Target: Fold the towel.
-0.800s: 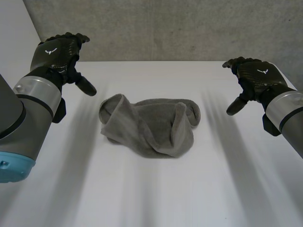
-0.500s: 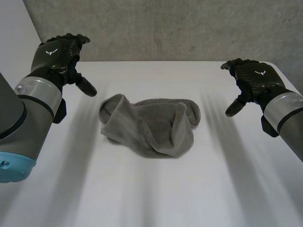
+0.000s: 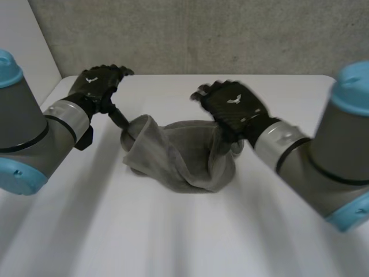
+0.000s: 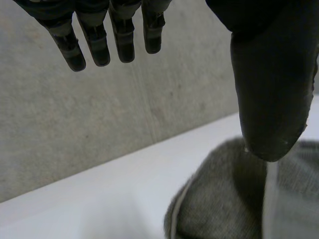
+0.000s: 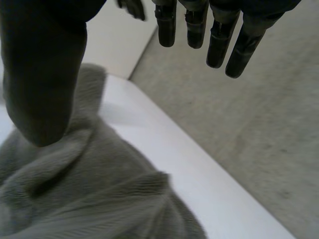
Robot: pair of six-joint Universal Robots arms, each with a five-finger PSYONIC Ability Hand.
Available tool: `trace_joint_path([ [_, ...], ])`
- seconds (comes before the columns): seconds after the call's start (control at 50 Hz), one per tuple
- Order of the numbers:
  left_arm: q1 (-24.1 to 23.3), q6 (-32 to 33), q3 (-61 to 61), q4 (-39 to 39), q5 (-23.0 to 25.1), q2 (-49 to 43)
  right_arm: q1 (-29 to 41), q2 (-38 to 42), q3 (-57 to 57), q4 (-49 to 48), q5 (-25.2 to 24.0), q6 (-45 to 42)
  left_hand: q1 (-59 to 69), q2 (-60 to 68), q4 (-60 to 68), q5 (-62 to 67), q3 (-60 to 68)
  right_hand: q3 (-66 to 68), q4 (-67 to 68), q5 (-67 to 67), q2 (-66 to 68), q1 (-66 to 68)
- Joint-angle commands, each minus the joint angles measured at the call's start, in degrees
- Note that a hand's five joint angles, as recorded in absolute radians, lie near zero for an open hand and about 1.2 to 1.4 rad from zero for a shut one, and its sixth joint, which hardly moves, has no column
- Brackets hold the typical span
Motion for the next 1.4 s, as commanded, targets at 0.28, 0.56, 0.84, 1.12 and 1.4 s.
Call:
trace_joint_path([
  [0.28, 1.1, 12.1, 10.3, 0.6, 2.8, -18.2, 5.7, 21.4, -6.8, -3.3, 14.7, -19.0, 3.2, 2.5, -3.2, 2.0, -2.6, -2.9, -4.4, -0.2, 0.3, 0.4],
  [0.56, -0.3, 8.1, 11.1, -0.1, 7.5, -18.1, 5.5, 21.3, -8.0, -3.9, 14.5, -18.2, 64.9, 64.2, -3.2, 63.7, -2.6, -2.9, -4.4, 66.6, 67.2, 67.3],
  [0.84, -10.1, -1.7, 3.2, -3.4, 4.3, 5.5, -12.8, 18.6, -17.8, -3.5, 5.3, -18.7, 64.9, 64.2, -3.2, 63.7, -2.6, -2.9, -4.4, 66.6, 67.2, 67.3],
  [1.12, -23.5, -1.0, 2.2, -3.5, -3.9, -10.9, -16.0, 25.4, -15.9, -1.1, 2.1, -17.9, 25.3, 24.6, -3.2, 24.1, -2.6, -2.9, -4.4, -3.4, -2.8, -2.7],
  [1.4, -20.6, -1.0, -0.9, -3.5, -4.2, -7.9, -11.9, 4.5, -1.4, 4.8, 7.2, 3.4, -2.2, -2.9, -3.2, -3.4, -2.6, -2.9, -4.4, -3.4, -2.8, -2.7],
])
